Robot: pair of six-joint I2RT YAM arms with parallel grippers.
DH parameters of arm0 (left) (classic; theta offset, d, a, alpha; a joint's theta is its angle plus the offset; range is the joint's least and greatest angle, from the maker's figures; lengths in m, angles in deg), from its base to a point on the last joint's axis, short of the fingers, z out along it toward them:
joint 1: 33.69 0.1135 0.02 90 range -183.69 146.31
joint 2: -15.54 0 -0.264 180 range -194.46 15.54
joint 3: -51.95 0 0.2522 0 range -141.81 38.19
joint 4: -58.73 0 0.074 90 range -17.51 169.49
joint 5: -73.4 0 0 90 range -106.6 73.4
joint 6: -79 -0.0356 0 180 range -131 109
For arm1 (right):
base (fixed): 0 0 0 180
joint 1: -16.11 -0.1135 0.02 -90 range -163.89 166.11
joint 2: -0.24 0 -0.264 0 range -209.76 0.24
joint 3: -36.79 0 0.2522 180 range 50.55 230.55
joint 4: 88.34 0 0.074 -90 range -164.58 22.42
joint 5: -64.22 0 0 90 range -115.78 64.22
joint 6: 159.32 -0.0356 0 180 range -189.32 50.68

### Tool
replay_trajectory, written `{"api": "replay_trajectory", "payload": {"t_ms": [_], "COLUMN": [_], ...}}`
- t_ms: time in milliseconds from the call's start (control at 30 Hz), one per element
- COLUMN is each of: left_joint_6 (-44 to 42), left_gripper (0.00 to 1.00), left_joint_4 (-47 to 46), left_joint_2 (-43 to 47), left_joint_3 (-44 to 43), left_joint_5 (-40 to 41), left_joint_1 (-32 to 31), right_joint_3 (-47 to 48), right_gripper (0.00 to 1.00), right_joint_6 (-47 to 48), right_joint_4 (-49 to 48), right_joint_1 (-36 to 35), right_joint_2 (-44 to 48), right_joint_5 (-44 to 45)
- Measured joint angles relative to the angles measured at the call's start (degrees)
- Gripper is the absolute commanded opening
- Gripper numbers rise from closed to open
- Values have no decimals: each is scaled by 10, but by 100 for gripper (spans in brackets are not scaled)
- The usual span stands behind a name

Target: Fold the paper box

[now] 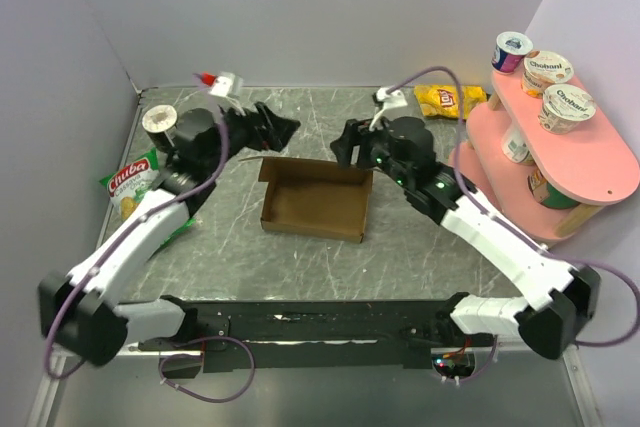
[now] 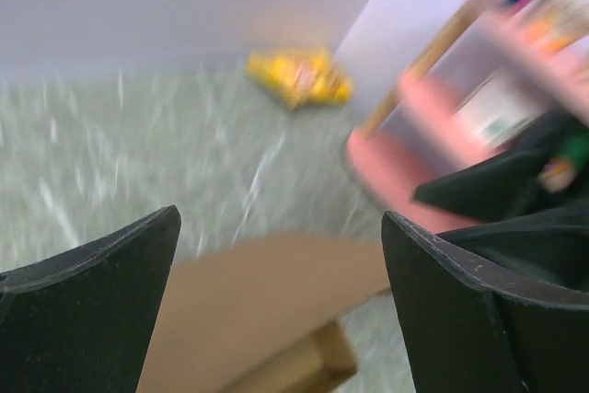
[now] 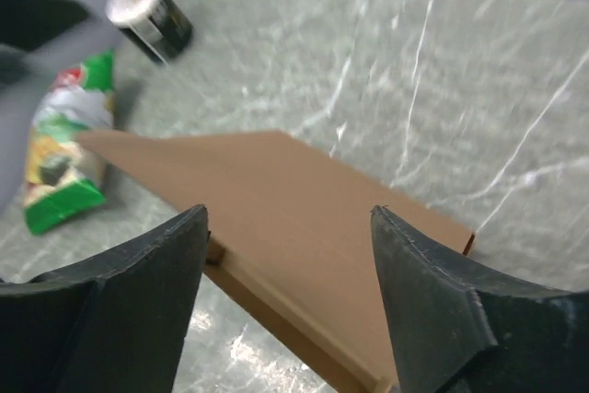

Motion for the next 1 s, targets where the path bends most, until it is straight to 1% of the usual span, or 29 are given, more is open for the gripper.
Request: {"api": "replay_trajectory", "payload": {"t_ms": [67, 133, 267, 433, 500, 567, 733, 1000], "left_joint_6": [9, 13, 26, 50, 60, 68, 70, 57], "left_gripper": [96, 96, 97, 99, 99, 96, 88, 86], "left_joint_4": [0, 2, -17, -56, -67, -68, -75, -54], "left_joint_2": [-40, -62, -61, -59, -58, -59, -62, -63], "left_joint_3": [23, 57, 123, 193, 222, 242, 266, 298], "left_joint_5": [-16, -31, -54, -59, -59, -58, -26, 80], "left_joint_1": [12, 12, 12, 12, 12, 12, 9, -2], "right_joint_3": [-6, -21, -78, -159, -190, -214, -259, -299], "right_gripper": [77, 77, 77, 76, 75, 75, 75, 75], "right_joint_6": [-6, -13, -35, -71, -85, -98, -120, -143], "right_joint_4": [-6, -15, -37, -66, -75, -83, -122, -183], "right_joint_1": [0, 0, 0, 0, 0, 0, 0, 0], "right_joint_2": [-26, -41, -41, -41, -42, -43, -45, -92], "right_joint_5": [0, 0, -6, -22, -30, -35, -43, -44]}}
